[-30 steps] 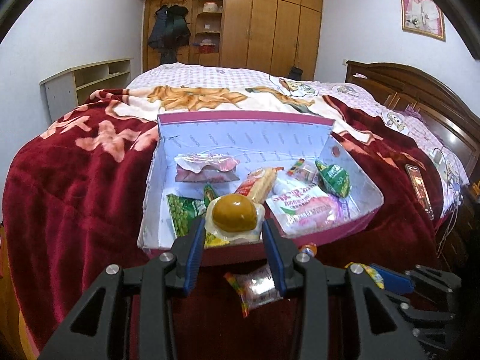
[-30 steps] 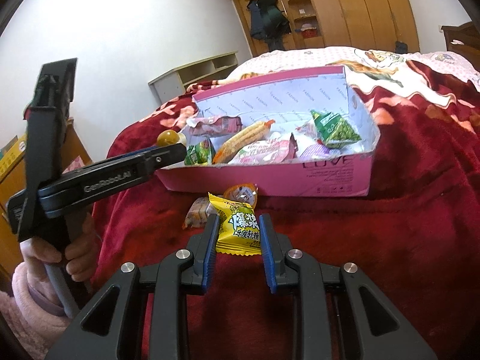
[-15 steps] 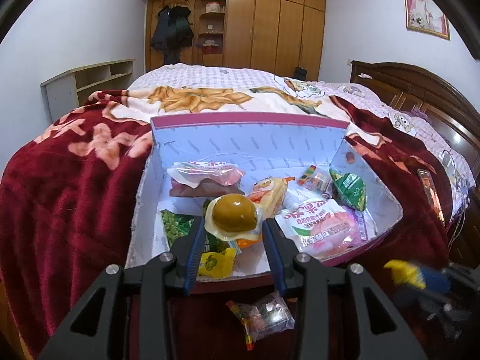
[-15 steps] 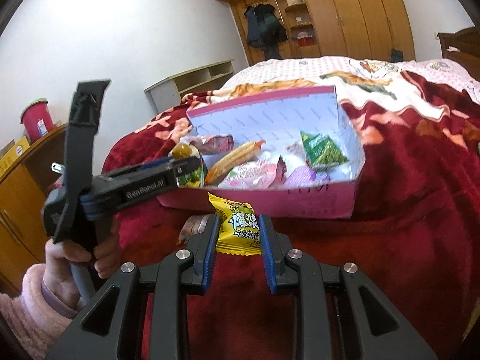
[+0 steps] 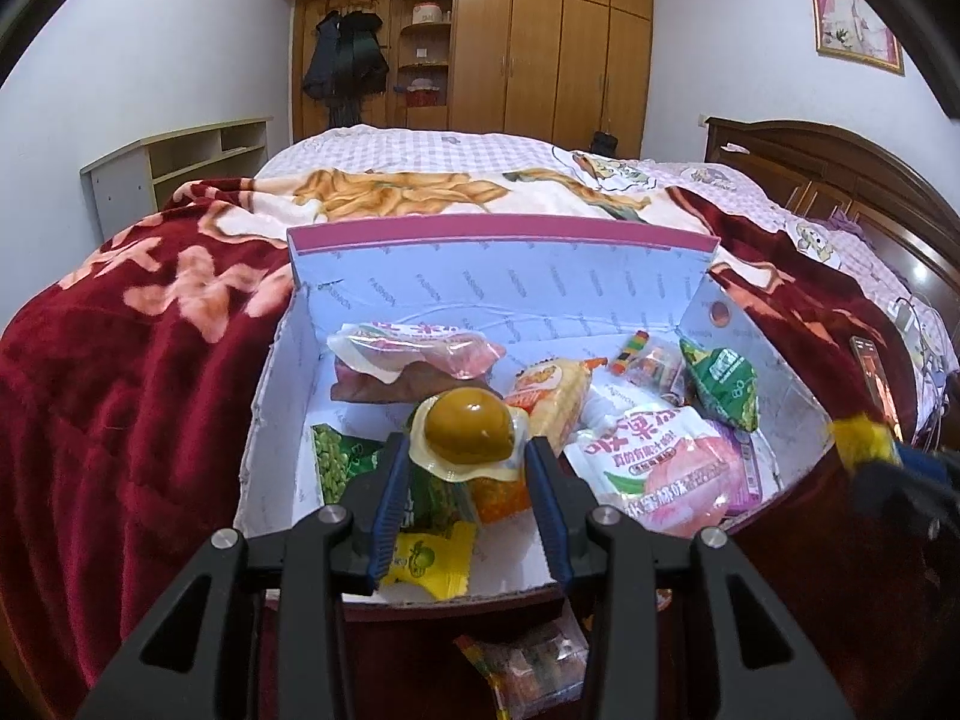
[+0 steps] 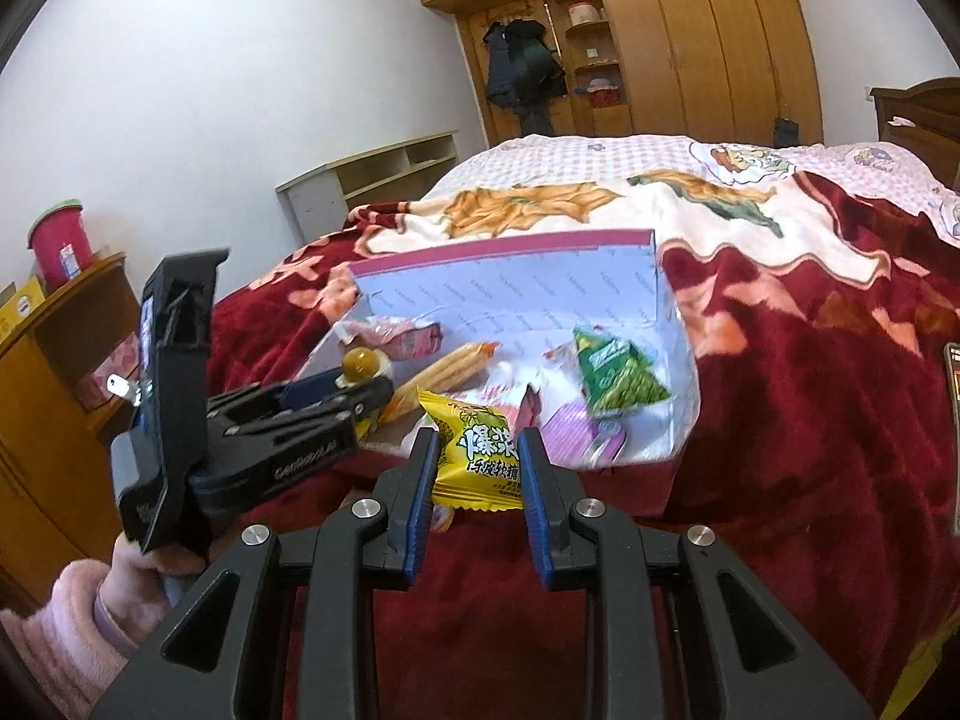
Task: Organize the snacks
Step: 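Open both tools to drop the yellow round snack and candy bag into the box, then move the left tool to the clear-wrapped cake while the right reaches the orange jelly cup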
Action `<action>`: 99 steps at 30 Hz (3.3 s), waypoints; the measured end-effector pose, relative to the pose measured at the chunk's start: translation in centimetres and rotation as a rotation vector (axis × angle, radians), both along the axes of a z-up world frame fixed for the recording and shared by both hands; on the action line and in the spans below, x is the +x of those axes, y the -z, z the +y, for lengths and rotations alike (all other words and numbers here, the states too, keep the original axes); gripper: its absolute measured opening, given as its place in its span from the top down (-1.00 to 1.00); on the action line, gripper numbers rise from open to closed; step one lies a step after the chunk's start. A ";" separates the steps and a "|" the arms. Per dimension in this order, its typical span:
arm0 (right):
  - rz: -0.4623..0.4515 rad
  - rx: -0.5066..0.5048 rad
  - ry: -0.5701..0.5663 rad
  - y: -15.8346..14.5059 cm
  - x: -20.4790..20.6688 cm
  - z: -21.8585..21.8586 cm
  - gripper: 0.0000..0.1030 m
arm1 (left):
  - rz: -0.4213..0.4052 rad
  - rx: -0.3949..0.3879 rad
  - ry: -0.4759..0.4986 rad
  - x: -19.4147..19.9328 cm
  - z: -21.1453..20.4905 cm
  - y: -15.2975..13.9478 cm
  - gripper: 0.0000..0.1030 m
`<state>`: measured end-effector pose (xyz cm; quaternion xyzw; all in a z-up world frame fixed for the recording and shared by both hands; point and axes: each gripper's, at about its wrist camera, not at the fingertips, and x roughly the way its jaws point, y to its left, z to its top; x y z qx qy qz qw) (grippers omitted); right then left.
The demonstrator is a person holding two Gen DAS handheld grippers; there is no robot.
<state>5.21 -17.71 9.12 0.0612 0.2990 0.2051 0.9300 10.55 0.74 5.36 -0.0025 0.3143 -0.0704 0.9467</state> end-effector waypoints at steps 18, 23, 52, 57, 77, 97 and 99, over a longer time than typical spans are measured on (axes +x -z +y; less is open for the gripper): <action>0.039 -0.022 0.040 1.1 7.5 0.8 0.46 | -0.006 -0.002 0.000 0.3 -0.2 0.0 0.19; 0.040 -0.029 0.048 1.6 8.5 1.0 0.46 | -0.006 -0.001 0.000 0.2 -0.2 0.0 0.18; -0.014 -0.030 0.063 1.7 7.5 1.1 0.18 | 0.019 0.006 -0.013 -0.1 0.0 0.2 -0.21; -0.014 -0.004 0.073 1.9 7.2 0.9 0.18 | 0.005 -0.002 -0.015 -0.5 0.2 0.0 -0.21; -0.034 0.032 0.095 2.3 4.3 0.4 0.18 | -0.023 -0.006 -0.001 -3.2 0.0 -0.6 -0.21; -0.026 0.030 0.098 3.2 0.1 1.4 0.18 | 0.011 -0.015 0.046 -7.2 -0.1 -0.3 -0.21; -0.012 0.028 0.093 3.6 0.0 1.6 0.18 | 0.021 -0.009 0.042 -7.3 -0.1 0.0 -0.21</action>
